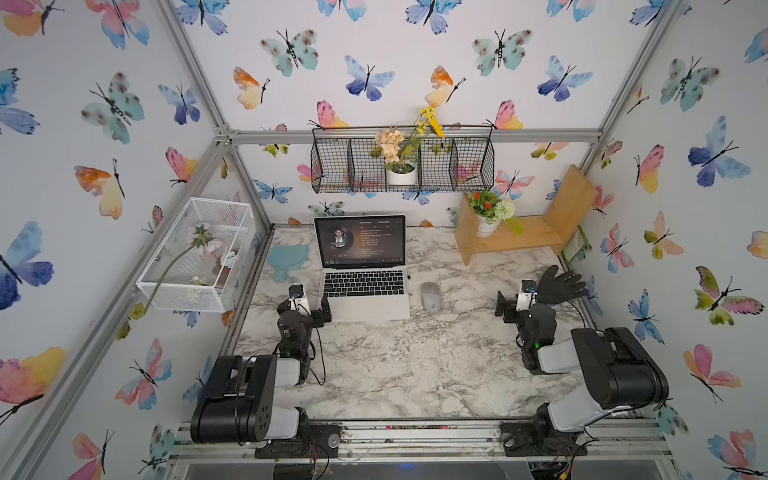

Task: Remove the wireless mouse receiver from the laptop
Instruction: Pick up the mouse from the center of the board.

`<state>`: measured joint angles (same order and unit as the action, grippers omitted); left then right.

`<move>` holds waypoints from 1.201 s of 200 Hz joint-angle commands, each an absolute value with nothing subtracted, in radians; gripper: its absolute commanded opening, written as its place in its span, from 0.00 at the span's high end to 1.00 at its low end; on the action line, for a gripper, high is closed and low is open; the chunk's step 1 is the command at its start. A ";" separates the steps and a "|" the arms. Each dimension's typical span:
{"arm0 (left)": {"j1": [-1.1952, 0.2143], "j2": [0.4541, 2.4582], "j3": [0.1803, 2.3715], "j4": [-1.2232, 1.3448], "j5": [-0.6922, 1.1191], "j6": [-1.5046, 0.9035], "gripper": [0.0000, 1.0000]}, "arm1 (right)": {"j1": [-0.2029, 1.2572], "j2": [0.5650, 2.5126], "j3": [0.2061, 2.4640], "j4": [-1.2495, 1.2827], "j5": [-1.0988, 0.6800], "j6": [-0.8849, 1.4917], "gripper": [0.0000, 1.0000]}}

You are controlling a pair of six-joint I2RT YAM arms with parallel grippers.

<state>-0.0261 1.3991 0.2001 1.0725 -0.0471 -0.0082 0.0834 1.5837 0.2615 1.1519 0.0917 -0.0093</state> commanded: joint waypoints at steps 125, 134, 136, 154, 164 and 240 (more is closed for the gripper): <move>-0.025 1.404 0.212 1.070 -0.026 -0.008 0.01 | 0.063 1.575 0.287 1.129 0.011 -0.005 0.02; -0.023 1.404 0.211 1.071 -0.026 -0.009 0.01 | 0.063 1.575 0.288 1.129 0.011 -0.005 0.02; -0.024 1.404 0.211 1.071 -0.026 -0.009 0.01 | 0.063 1.576 0.288 1.129 0.011 -0.005 0.02; -0.025 1.394 0.207 1.087 -0.028 -0.008 0.01 | 0.063 1.570 0.291 1.153 -0.023 -0.020 0.02; -0.040 1.352 0.231 1.044 -0.054 0.012 0.01 | 0.063 1.531 0.366 0.969 -0.096 -0.059 0.02; -0.012 1.548 1.069 -0.068 0.182 -0.254 0.10 | 0.183 1.737 1.117 -0.003 -0.522 -0.539 0.01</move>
